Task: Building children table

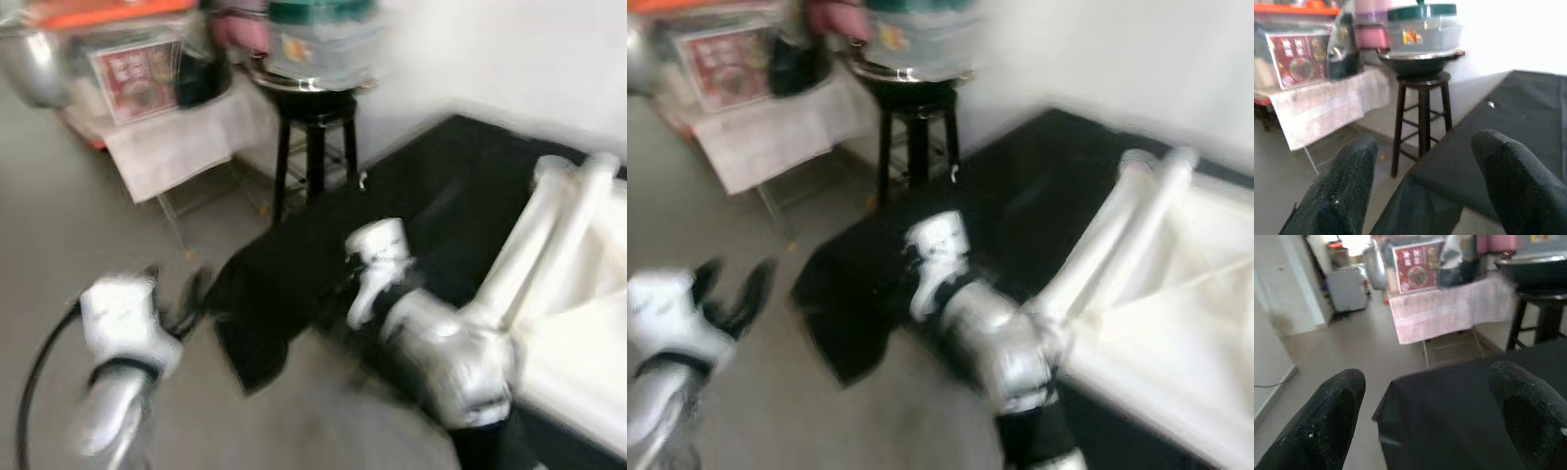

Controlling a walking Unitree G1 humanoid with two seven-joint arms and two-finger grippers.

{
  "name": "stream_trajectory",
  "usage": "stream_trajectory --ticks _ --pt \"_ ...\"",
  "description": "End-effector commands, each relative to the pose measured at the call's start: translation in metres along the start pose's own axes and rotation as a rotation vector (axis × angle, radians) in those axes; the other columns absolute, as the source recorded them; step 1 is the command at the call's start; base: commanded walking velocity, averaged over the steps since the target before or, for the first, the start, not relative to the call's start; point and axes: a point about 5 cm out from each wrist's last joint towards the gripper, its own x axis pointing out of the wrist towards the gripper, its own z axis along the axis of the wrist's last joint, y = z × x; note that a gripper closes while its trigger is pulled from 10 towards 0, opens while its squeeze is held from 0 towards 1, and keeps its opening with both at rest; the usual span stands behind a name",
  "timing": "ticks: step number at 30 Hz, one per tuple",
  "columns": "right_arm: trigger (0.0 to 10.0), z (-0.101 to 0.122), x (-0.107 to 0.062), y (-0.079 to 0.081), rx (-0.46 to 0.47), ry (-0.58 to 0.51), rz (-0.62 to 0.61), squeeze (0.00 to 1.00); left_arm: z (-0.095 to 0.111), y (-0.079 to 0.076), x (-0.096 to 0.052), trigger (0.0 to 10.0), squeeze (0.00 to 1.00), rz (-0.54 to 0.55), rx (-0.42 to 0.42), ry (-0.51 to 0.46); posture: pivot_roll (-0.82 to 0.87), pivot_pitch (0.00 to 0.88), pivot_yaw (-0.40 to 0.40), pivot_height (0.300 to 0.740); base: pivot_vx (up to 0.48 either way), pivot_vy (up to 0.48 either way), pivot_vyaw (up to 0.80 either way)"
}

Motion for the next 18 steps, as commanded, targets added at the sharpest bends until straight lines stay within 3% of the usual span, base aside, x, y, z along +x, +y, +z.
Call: stream_trajectory --ticks 1,18 --pt "10.0 -0.0026 0.0020 0.0051 0.008 0.007 0.024 0.00 -0.0040 0.0010 -0.0005 10.0 0.00 -0.001 0.000 0.022 0.02 0.083 0.028 0.740 0.000 0.000 -0.80" --pt "10.0 -0.0014 0.0037 0.0051 0.010 0.002 0.024 0.00 -0.0033 0.0019 0.0006 10.0 0.00 -0.006 -0.002 0.021 0.02 0.089 0.030 0.740 0.000 0.000 -0.80"
